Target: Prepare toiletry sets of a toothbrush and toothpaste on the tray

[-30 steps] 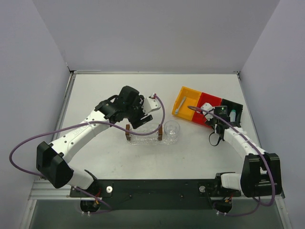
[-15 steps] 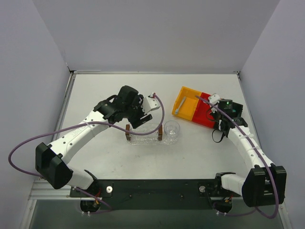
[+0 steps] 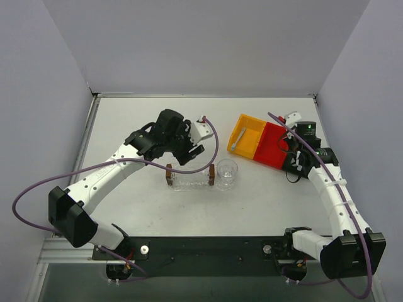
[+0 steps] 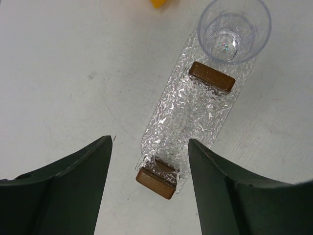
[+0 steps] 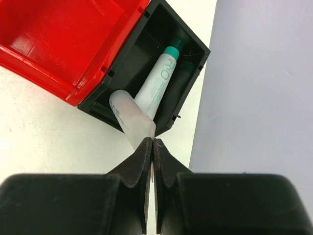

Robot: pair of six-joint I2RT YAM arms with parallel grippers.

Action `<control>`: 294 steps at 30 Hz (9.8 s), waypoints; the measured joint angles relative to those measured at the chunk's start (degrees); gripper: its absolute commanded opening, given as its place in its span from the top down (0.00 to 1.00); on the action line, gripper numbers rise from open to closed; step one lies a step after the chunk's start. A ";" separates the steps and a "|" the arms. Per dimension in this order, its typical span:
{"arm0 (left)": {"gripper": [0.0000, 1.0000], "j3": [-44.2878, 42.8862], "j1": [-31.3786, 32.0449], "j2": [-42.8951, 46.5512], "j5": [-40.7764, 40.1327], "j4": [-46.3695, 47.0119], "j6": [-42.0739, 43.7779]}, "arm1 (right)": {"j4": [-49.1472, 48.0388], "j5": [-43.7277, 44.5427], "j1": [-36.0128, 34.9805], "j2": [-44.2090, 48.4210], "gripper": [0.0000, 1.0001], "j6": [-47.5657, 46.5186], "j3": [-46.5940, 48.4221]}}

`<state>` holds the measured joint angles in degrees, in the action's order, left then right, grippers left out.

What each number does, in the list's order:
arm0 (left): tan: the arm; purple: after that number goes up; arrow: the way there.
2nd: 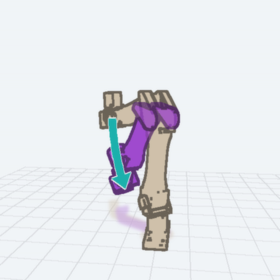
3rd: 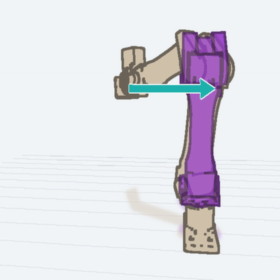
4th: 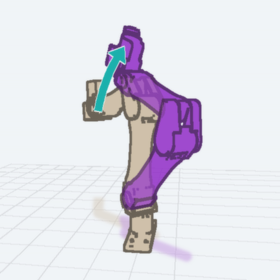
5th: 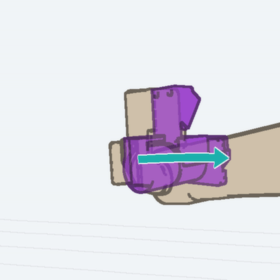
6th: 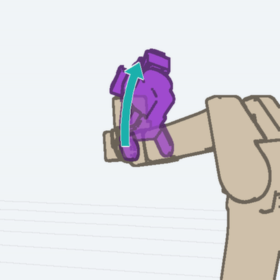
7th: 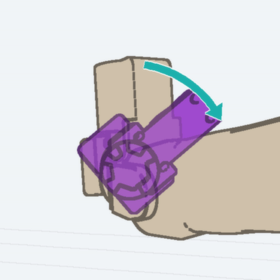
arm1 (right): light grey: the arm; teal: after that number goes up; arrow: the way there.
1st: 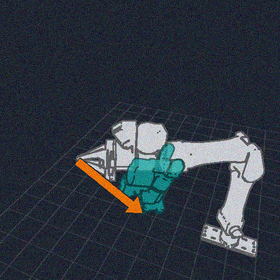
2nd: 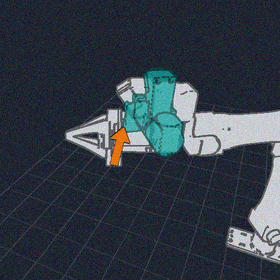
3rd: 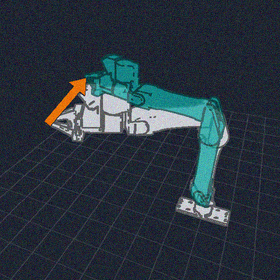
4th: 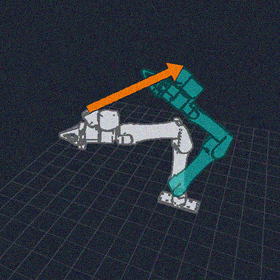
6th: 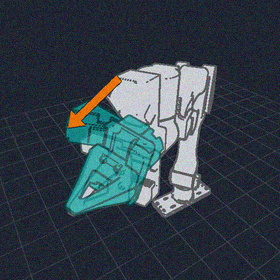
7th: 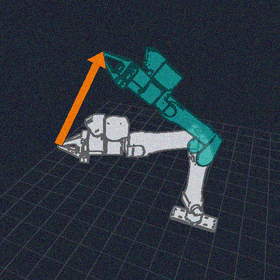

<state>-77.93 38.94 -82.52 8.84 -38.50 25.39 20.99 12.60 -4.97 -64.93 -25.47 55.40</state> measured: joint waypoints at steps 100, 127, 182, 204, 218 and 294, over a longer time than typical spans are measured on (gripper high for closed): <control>0.95 -23.26 5.29 -35.50 61.81 58.86 -48.87 | 22.49 -24.92 -22.12 -2.78 1.00 8.74 32.76; 1.00 4.37 1.31 -4.61 34.27 42.99 -27.21 | 21.62 -24.22 -19.30 1.49 0.65 10.62 33.24; 1.00 51.52 -10.97 23.37 2.93 73.94 -38.64 | 16.87 -28.98 -12.26 -2.29 0.66 12.22 24.83; 1.00 53.68 -11.69 23.43 3.63 77.44 -39.78 | 16.50 -29.44 -11.87 -2.47 0.66 12.24 24.83; 1.00 54.07 -12.15 21.84 4.09 78.88 -39.78 | 16.50 -29.62 -11.87 -2.47 0.66 12.24 24.83; 1.00 57.16 -13.20 16.06 7.91 83.82 -40.15 | 16.04 -29.57 -11.82 -1.95 0.66 12.17 22.25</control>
<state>-20.78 25.74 -66.46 16.75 45.32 -14.76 37.04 -16.97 -16.80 -66.87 -13.30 77.65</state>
